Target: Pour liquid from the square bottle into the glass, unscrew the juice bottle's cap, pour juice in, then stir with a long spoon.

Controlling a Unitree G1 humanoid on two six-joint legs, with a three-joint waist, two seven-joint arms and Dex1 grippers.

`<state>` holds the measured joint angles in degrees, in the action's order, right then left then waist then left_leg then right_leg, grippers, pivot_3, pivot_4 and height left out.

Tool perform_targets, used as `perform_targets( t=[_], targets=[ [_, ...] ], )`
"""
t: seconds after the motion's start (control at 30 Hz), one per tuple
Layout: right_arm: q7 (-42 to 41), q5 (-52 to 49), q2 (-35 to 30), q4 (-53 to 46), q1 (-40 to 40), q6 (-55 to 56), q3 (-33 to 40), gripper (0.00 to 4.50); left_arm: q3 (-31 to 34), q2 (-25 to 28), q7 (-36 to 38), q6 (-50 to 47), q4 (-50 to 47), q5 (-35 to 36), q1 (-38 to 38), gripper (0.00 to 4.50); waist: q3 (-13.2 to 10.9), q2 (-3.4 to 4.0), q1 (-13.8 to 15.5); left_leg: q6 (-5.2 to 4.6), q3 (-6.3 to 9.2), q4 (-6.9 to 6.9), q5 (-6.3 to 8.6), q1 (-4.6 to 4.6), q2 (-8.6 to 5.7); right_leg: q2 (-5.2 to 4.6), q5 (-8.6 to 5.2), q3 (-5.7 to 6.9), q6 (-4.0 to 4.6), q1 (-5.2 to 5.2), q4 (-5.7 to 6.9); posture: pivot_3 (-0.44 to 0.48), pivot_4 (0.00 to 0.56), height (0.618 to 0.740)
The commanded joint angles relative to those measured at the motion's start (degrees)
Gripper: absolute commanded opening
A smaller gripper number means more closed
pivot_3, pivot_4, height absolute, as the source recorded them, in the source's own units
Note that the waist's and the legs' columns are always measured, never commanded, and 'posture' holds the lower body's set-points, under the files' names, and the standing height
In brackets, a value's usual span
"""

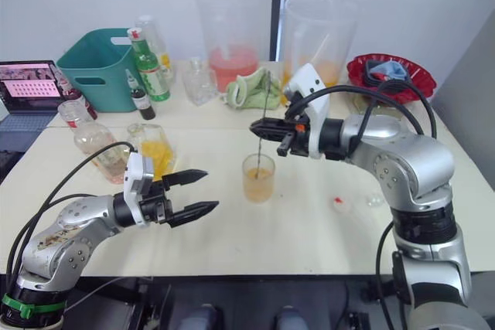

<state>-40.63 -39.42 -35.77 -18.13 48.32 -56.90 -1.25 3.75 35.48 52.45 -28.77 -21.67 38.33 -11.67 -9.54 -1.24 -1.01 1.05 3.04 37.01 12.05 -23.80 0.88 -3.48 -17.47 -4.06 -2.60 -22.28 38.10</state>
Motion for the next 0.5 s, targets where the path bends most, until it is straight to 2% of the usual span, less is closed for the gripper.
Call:
perform_targets(
  t=[0.03, 0.2, 0.5],
  targets=[
    [0.96, -0.50, 1.55, -0.72, 1.19, 1.58, 1.94, 0.00, 0.44, -0.20, 0.07, 0.38, -0.81, 0.46, -0.51, 4.48, 0.00, 0.00, -0.06, 0.00, 0.01, -0.01, 0.00, 0.00, 0.00, 0.00, 0.00, 0.00, 0.00, 0.00, 0.00, 0.000, 0.150, 0.740],
    [1.16, 0.66, 1.26, -0.31, 1.60, 2.61, 2.21, 0.00, 0.41, -0.27, 0.06, 0.35, -0.88, 0.56, -0.46, 4.48, 0.00, 0.00, -0.04, 0.00, 0.00, -0.02, 0.00, 0.00, 0.00, 0.00, 0.00, 0.00, 0.00, -0.01, 0.01, 0.000, 0.150, 0.740],
    [-2.53, 0.26, -4.13, -2.37, 0.18, 1.29, 2.16, 0.00, 0.23, -0.30, 0.33, 0.33, -0.35, 0.43, -0.89, 4.48, 0.00, 0.00, 0.06, 0.00, -0.01, -0.01, 0.00, 0.00, -0.02, -0.02, 0.00, -0.01, 0.00, 0.00, -0.02, 0.000, 0.150, 0.740]
  ],
)
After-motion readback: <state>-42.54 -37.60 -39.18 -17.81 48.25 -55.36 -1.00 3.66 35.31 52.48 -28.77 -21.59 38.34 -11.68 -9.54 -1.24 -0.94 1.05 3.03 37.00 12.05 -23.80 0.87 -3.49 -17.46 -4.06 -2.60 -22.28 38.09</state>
